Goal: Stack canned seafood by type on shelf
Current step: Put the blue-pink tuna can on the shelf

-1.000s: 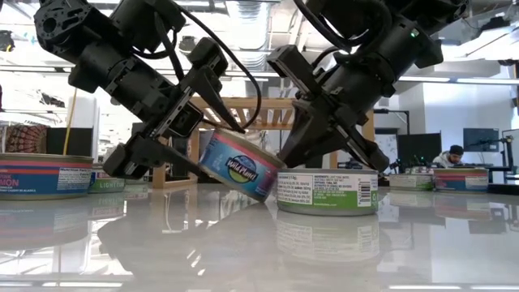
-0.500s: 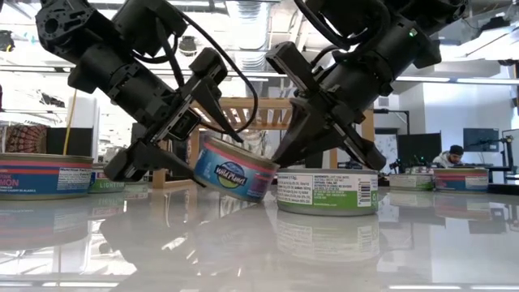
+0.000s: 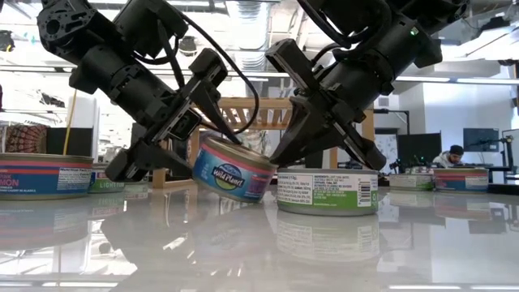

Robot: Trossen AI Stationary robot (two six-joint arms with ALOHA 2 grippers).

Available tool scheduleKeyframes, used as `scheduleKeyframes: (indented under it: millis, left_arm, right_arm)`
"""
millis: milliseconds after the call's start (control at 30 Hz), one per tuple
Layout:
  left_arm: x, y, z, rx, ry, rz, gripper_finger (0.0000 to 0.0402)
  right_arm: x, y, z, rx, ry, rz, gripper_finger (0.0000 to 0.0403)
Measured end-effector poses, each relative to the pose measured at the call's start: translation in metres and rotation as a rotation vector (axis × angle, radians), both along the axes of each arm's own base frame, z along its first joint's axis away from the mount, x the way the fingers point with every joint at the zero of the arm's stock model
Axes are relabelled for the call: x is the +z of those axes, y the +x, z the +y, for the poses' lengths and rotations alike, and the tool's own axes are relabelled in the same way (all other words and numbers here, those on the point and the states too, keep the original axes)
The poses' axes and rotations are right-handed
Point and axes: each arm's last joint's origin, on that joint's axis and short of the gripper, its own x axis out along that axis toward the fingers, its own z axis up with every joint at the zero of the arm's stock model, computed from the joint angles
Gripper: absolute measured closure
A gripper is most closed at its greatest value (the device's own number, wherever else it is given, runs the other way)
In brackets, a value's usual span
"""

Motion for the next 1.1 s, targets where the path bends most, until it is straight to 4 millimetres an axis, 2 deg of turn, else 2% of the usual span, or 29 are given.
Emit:
scheduleKeyframes:
  millis: [233, 533, 700, 800, 967, 1100]
  left_arm:
    - [0.001, 0.0, 0.0, -0.007, 0.007, -0.006, 0.0212]
    - [0.001, 0.001, 0.002, -0.044, 0.014, -0.012, 0.0207]
    - [0.004, 0.003, 0.003, -0.064, 0.03, -0.044, 0.0211]
    - [0.004, 0.003, 0.003, -0.074, 0.044, -0.043, 0.0209]
    - [0.004, 0.003, 0.004, -0.072, 0.049, -0.049, 0.0209]
    - [0.007, 0.004, 0.004, -0.073, 0.048, -0.076, 0.021]
  right_arm:
    - [0.0, 0.0, 0.0, 0.004, -0.005, 0.003, 0.0379]
    - [0.003, -0.002, 0.0, 0.027, -0.028, 0.008, 0.0379]
    - [0.018, -0.009, -0.002, 0.071, -0.073, 0.018, 0.0372]
    - [0.034, -0.012, -0.003, 0.109, -0.114, -0.022, 0.0359]
    - [0.054, -0.02, -0.009, 0.143, -0.166, -0.043, 0.0326]
    - [0.07, -0.034, -0.016, 0.14, -0.181, -0.004, 0.0294]
